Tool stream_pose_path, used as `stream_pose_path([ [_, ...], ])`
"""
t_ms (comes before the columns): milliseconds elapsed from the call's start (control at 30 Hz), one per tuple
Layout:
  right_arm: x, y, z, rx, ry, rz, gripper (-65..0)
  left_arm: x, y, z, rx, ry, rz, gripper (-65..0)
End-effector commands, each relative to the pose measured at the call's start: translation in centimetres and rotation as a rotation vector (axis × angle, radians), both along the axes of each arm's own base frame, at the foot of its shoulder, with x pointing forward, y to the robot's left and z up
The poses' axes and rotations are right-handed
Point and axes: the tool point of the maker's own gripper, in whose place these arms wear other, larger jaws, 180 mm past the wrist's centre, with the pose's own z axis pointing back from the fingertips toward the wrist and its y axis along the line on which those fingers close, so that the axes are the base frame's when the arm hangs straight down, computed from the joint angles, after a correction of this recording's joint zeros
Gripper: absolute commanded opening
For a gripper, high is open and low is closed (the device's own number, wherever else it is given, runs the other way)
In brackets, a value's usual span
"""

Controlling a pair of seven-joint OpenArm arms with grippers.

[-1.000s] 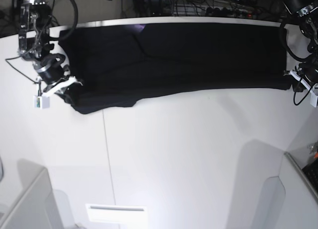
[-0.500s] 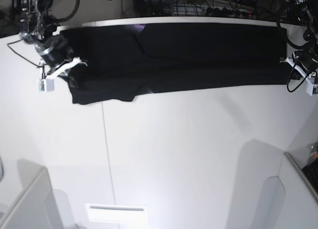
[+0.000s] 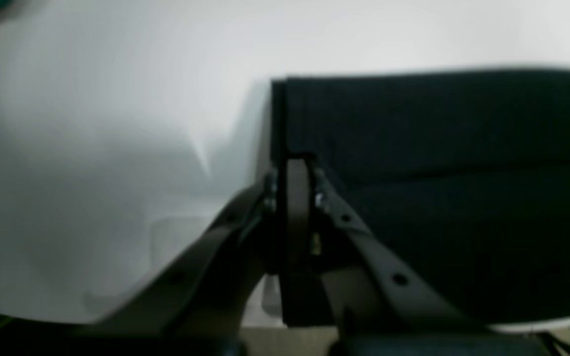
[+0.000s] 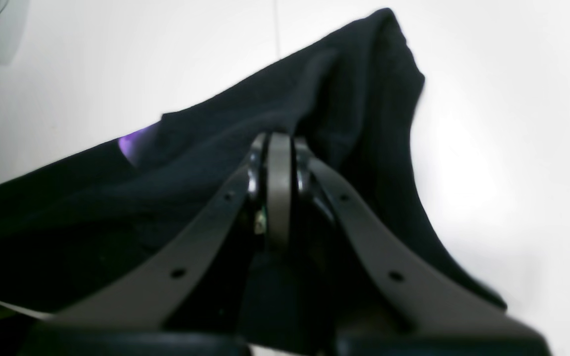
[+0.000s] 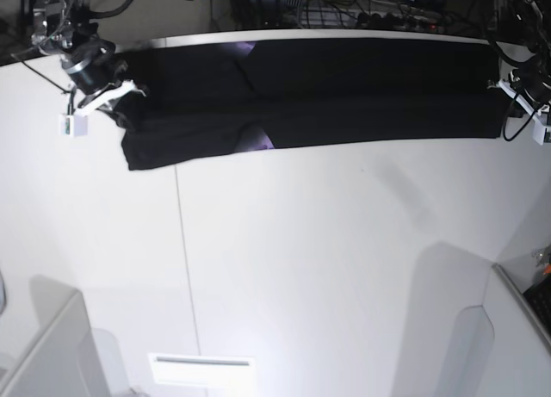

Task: Fold the T-shirt properly
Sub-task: 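Open both grippers and raise them off the folded strip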

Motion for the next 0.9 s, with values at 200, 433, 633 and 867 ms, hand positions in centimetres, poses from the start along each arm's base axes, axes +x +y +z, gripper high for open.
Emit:
stream_pose_path([
  [200, -1.0, -0.4, 0.2, -0.011, 0.002, 0.004, -65.0, -1.1, 0.4, 0.3, 0.028, 0.017, -0.021, -65.0],
  [433, -1.8, -0.3, -0.2, -0.011, 0.023, 0.004, -65.0, -1.6, 0.1, -0.2, 0.022, 0.035, -0.027, -65.0],
  [633, -2.3, -0.4, -0.6, -0.012, 0.04, 0.003, -65.0, -1.8, 0.2, -0.3, 0.019, 0.04, -0.021, -65.0],
  [867, -3.1, -1.0, -2.2, -0.011, 0.087, -0.016, -65.0, -2.3, 0.1, -0.7, 0.016, 0.057, -0.018, -65.0],
])
